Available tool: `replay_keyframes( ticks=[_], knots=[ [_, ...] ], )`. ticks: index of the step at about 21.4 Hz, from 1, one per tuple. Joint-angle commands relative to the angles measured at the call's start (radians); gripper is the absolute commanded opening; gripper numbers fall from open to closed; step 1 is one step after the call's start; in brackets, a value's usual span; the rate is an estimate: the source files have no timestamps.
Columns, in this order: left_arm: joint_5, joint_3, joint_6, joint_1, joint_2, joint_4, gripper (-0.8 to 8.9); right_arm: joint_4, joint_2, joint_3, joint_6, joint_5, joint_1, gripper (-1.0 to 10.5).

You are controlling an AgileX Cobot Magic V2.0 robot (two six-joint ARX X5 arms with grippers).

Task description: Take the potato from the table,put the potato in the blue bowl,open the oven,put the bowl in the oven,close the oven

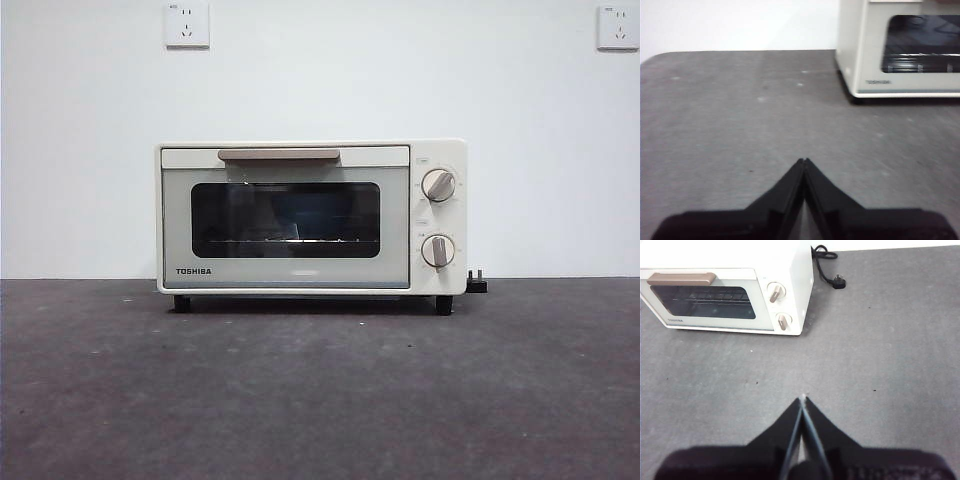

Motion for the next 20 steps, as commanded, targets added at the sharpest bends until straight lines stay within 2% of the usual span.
replay_keyframes(
  ticks=[1, 15, 16, 17, 18, 20],
  knots=[
    [-0.021, -0.01, -0.016, -0.001, -0.002, 0.011, -0.04, 0.007, 0.0, -0.008, 0.008, 0.004, 0.0, 0.0],
    [-0.014, -0.01, -0.016, -0.001, 0.037, 0.018, -0.04, 0.006, 0.0, -0.008, 0.006, 0.003, 0.001, 0.0],
    [-0.014, -0.01, -0.016, -0.001, 0.042, 0.018, -0.04, 0.0, 0.0, -0.009, -0.072, 0.042, -0.008, 0.0],
    [-0.014, -0.01, -0.016, -0.001, 0.046, 0.018, -0.04, -0.002, -0.011, -0.012, -0.162, 0.128, -0.043, 0.0],
    [-0.014, -0.01, -0.016, -0.001, 0.051, 0.018, -0.04, -0.002, -0.029, -0.022, -0.157, 0.168, -0.097, 0.0],
    [-0.014, -0.01, -0.016, -0.001, 0.058, 0.018, -0.04, 0.042, -0.084, -0.072, -0.135, 0.165, -0.238, 0.0]
  ],
)
